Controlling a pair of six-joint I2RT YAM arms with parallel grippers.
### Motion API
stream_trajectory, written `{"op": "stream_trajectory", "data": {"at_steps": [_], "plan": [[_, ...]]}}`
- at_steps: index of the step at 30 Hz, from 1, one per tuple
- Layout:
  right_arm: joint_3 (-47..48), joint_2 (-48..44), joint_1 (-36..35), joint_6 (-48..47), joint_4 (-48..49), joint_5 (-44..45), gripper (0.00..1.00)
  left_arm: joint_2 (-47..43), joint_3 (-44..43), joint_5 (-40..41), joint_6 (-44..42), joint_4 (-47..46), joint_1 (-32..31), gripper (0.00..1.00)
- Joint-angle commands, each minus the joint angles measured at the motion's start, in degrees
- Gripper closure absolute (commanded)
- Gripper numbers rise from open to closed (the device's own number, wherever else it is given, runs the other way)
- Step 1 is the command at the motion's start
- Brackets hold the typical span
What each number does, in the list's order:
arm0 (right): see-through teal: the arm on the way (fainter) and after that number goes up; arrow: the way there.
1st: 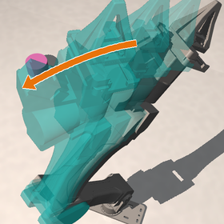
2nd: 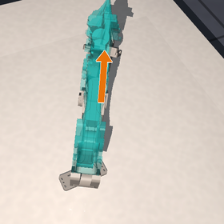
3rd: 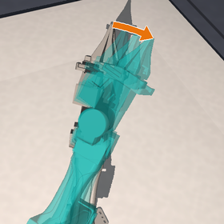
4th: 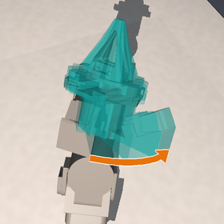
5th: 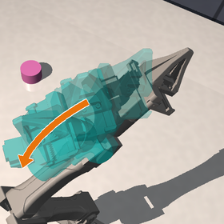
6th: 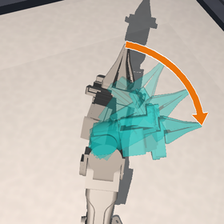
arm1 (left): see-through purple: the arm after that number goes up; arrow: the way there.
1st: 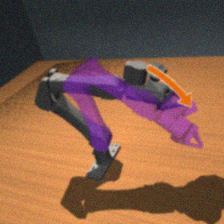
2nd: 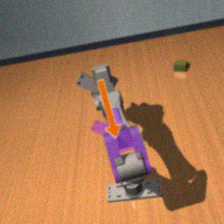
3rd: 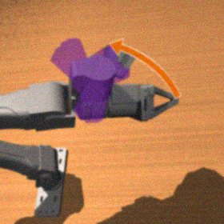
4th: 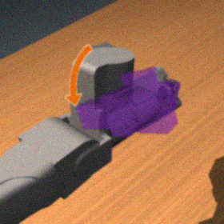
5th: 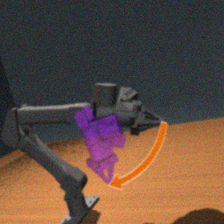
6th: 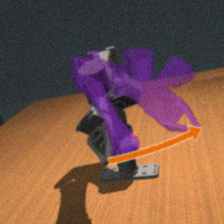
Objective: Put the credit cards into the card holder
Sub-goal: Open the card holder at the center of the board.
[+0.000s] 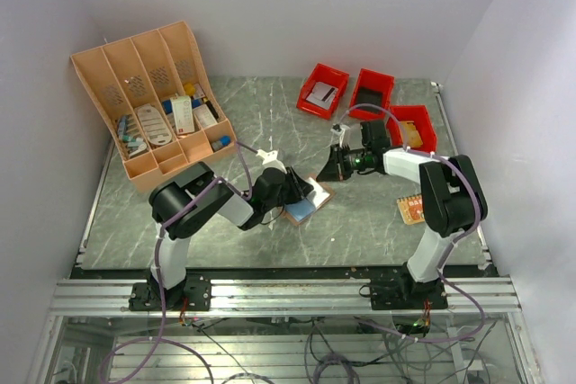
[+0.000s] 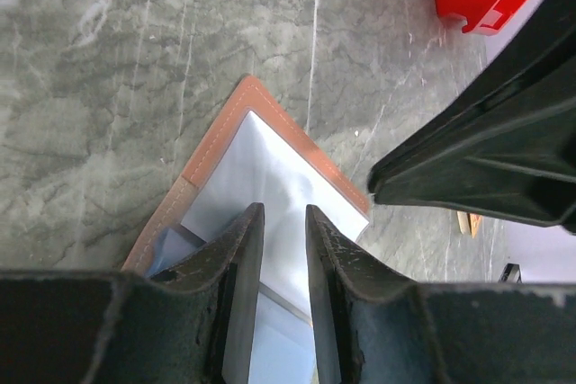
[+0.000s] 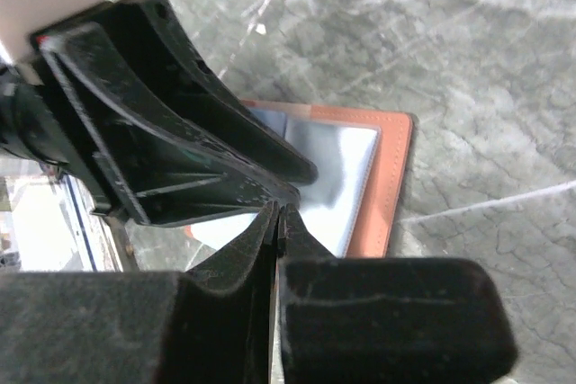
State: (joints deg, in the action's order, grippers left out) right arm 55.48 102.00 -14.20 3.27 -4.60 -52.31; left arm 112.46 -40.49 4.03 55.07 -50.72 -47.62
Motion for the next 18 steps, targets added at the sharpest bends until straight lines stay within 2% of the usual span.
{"op": "stream_trajectory", "data": {"at_steps": [1, 9, 13, 18], "plan": [[1.3, 2.9, -0.2, -1.1, -3.1, -0.1, 1.00, 1.4, 1.8, -1.3, -0.5, -2.4, 0.9, 0.63], [3.1, 6.9, -2.0, -1.2, -5.4, 5.0, 1.00, -0.1, 0.6, -2.2, -3.1, 2.2, 1.2, 0.61], [3.6, 7.8, -2.5, -0.9, -5.9, 7.6, 1.00, -2.8, 0.0, -2.1, -5.0, 9.3, 1.2, 0.59], [3.6, 8.0, -2.9, -1.4, -6.0, 6.7, 1.00, -6.5, 0.8, -2.9, -4.8, 18.3, 1.1, 0.56]]}}
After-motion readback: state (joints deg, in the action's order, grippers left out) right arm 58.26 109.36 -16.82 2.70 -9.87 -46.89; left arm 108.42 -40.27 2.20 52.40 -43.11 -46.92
